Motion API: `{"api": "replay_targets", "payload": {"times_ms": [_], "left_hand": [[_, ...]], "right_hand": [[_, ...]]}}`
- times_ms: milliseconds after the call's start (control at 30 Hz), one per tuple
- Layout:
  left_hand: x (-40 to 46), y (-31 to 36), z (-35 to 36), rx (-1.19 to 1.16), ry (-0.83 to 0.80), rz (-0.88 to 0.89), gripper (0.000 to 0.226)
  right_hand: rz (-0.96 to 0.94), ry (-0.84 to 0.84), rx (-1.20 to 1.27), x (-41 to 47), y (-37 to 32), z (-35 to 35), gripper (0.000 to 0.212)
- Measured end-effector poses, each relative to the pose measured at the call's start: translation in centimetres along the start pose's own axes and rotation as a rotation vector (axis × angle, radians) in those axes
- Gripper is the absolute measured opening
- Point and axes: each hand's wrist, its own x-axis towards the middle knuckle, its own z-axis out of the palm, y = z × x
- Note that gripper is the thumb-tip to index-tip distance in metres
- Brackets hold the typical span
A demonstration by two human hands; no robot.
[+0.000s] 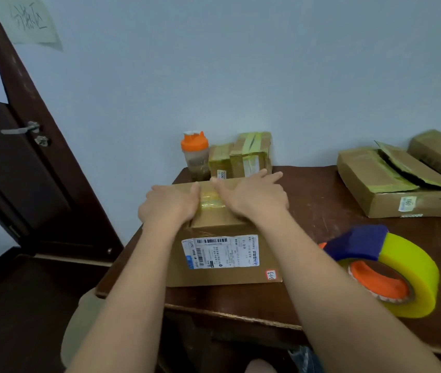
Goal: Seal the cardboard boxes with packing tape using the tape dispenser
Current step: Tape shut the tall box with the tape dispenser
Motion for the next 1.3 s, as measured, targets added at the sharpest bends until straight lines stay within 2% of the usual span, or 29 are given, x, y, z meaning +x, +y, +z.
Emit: {"api": "replay_targets", "payload": {"times_ms": [67, 133, 300, 400, 500, 567, 700, 867, 933, 1000, 1067, 1167, 1233, 1300], "left_hand": [[-0.6, 0.0, 0.3, 0.027, -0.002, -0.059, 0.111], [-0.9, -0.2, 0.5, 0.039, -0.005, -0.048, 0.123], [0.1, -0.9, 0.3, 0.098, -0.054, -0.011, 0.125], [1.3, -2.1, 0.1, 0.083, -0.078, 0.044, 0.113], [1.7, -3.3, -0.3, 0.023, -0.079, 0.139, 0.084], [1.7, -3.8, -0.6, -0.033, -0.071, 0.133, 0.071], [2.2, -4.7, -0.3, -0.077, 0.011, 0.109, 0.059], [2.6, -5.3, 0.5, -0.177, 0.125, 0.063, 0.057], [2.2, -5.4, 0.8, -0.281, 0.146, 0.044, 0.051], [1.5, -5.4, 0.8, -0.483, 0.098, 0.028, 0.044], [1.1, -5.5, 0.7, -0.799, -0.069, -0.032, 0.037], [0.4, -6.3, 0.7, -1.219, -0.317, -0.117, 0.03], [0.2, -6.8, 1.2, -1.337, -0.401, -0.069, 0.032], [-0.1, -7.1, 1.4, -1.349, -0.448, -0.028, 0.032]], "right_hand": [[-0.004, 0.047, -0.137, -0.5, 0.1, 0.5, 0.132], [-0.027, 0.063, -0.157, -0.6, 0.2, 0.5, 0.135], [-0.06, 0.056, -0.21, -0.1, 0.5, 0.6, 0.136], [-0.096, 0.058, -0.257, -0.2, 0.5, 0.3, 0.126], [-0.106, 0.035, -0.201, 0.4, 1.0, -0.3, 0.117], [-0.104, 0.011, -0.126, 1.2, 2.0, -0.6, 0.113], [-0.178, 0.009, -0.067, 1.9, 3.7, -1.1, 0.092], [-0.202, 0.082, -0.047, 0.7, 4.1, -1.2, 0.053], [-0.189, 0.111, 0.059, 0.4, 4.4, -1.0, 0.046], [-0.173, 0.049, 0.336, 0.1, 5.0, -0.5, 0.051], [-0.141, -0.036, 0.657, -0.1, 5.6, 0.2, 0.052], [-0.093, -0.114, 0.905, 0.6, 6.1, 0.7, 0.053], [-0.088, -0.14, 1.001, 0.7, 6.1, 0.7, 0.059], [-0.104, -0.146, 1.043, 0.9, 6.4, 1.1, 0.064]]}}
